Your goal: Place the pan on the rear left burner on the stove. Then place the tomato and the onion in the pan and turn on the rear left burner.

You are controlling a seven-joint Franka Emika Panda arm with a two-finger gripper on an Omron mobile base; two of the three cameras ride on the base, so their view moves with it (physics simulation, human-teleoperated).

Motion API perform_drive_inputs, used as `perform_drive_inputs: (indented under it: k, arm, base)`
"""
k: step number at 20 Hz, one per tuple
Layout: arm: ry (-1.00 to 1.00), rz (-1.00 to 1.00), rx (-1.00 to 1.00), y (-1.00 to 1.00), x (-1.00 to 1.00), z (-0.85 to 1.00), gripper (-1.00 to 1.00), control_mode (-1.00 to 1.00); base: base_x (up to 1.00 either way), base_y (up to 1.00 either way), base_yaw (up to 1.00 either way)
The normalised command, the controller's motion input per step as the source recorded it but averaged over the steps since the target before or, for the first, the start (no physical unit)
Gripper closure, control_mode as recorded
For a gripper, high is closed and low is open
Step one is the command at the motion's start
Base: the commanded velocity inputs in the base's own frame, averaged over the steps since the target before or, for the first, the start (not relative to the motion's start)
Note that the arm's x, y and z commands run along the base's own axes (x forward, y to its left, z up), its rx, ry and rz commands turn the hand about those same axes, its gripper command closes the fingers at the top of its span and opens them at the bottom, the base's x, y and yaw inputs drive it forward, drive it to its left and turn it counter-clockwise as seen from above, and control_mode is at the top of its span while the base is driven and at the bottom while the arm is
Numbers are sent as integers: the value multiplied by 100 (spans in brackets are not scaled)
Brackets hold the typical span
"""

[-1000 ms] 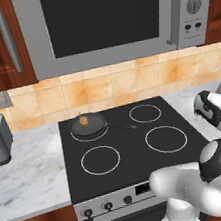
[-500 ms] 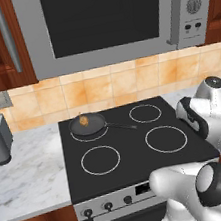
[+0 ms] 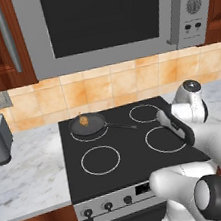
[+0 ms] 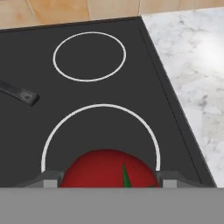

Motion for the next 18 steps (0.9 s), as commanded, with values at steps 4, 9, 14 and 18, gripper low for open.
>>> perform_drive_inputs:
  k: [4, 9, 14, 18]
  arm:
    - [0, 4, 0, 54, 15, 3, 100, -100]
    - [0, 3, 0, 52, 9, 8, 100, -100]
    - [-1, 2, 0, 55, 7, 6, 100, -100]
    - [-4, 2, 0, 56, 1, 11, 100, -100]
  base:
    - [0, 0, 0]
    - [0, 0, 0]
    - [0, 0, 0]
    - [0, 0, 0]
